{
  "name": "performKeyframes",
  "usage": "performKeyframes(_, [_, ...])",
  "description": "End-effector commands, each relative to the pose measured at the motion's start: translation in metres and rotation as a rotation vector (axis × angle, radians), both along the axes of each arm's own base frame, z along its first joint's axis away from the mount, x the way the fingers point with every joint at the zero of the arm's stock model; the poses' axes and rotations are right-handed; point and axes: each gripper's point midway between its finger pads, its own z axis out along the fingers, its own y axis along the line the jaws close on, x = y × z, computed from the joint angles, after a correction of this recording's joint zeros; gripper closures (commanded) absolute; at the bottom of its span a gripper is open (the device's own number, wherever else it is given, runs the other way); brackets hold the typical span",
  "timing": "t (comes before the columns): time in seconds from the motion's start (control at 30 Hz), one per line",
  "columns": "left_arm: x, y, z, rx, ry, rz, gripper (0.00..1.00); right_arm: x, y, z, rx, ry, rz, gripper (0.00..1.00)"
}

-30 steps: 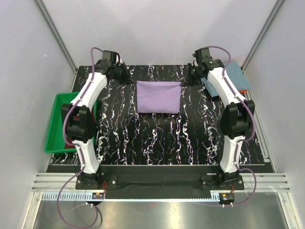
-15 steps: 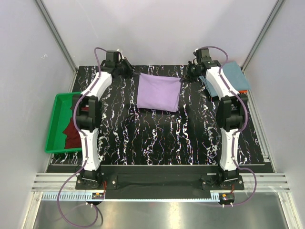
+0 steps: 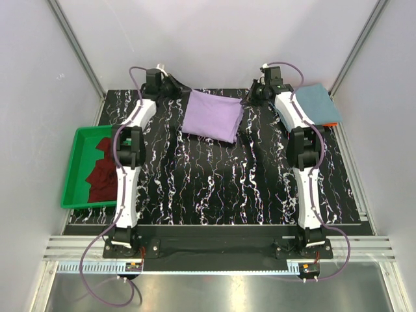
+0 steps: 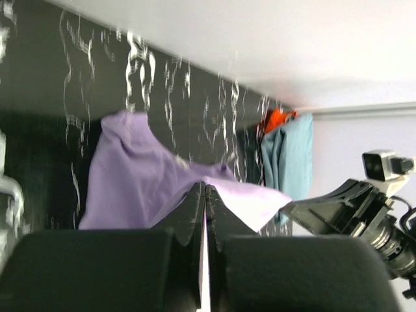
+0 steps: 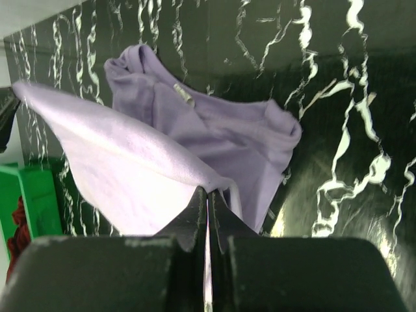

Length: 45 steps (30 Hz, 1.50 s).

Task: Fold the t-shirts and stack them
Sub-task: Fold the tshirt

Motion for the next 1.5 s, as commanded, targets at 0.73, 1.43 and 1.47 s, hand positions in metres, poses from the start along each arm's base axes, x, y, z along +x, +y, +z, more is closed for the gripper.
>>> performKeyframes(0.73, [-0.068, 0.010, -0.047, 0.238, -0.003, -0.161, 0.32, -0.014, -0.031, -0.012, 0.175, -0.007, -0.036, 0.43])
performKeyframes(1.43, [-0.110, 0.002, -0.085, 0.367, 0.092, -0.235, 0.40, -0.121, 0.008, -0.061, 0.161, 0.113, 0.273, 0.51])
performKeyframes(1.47, [-0.109, 0.001, -0.087, 0.366, 0.094, -0.235, 0.41, -0.123, 0.011, -0.062, 0.163, 0.117, 0.278, 0.50])
